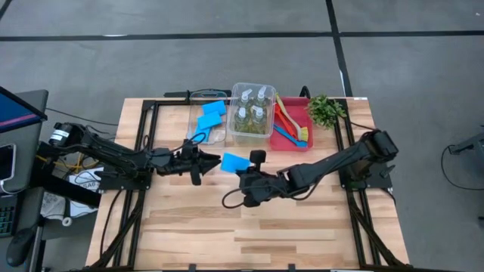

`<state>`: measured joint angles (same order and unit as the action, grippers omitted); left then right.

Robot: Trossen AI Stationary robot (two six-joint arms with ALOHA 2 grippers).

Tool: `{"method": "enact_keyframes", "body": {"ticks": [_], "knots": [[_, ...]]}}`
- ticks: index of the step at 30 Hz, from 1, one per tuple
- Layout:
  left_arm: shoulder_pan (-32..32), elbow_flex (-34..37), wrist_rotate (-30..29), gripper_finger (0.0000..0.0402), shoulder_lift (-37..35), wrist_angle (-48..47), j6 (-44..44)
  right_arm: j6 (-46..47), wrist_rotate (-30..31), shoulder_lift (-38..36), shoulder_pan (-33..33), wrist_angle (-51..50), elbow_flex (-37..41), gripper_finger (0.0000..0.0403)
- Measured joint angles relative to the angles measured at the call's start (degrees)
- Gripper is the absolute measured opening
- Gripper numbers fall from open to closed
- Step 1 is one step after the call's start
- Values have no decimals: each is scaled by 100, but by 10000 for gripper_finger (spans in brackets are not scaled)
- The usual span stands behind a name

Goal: Pick & Place Kitchen Sink Supplies
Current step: Put the blue sponge into the transparent bin

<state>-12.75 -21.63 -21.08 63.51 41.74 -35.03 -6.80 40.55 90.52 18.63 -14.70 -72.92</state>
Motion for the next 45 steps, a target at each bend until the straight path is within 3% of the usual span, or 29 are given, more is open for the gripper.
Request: {"method": "enact_keyframes", "body": {"ticks": [15,34,38,42,45], "knots": [[0,-2,-57,122,3,250,2,-283,-215,63,-400,334,-3,0],[240,-9,-293,120,590,829,346,-578,-292,72,-446,601,2,0],[240,-7,-293,88,592,831,546,-580,-302,72,-441,599,0,6],[243,-7,-314,22,597,827,781,-580,-337,70,-436,612,-10,19],[268,-7,-325,15,592,828,919,-580,-347,70,-412,612,-11,31]]}}
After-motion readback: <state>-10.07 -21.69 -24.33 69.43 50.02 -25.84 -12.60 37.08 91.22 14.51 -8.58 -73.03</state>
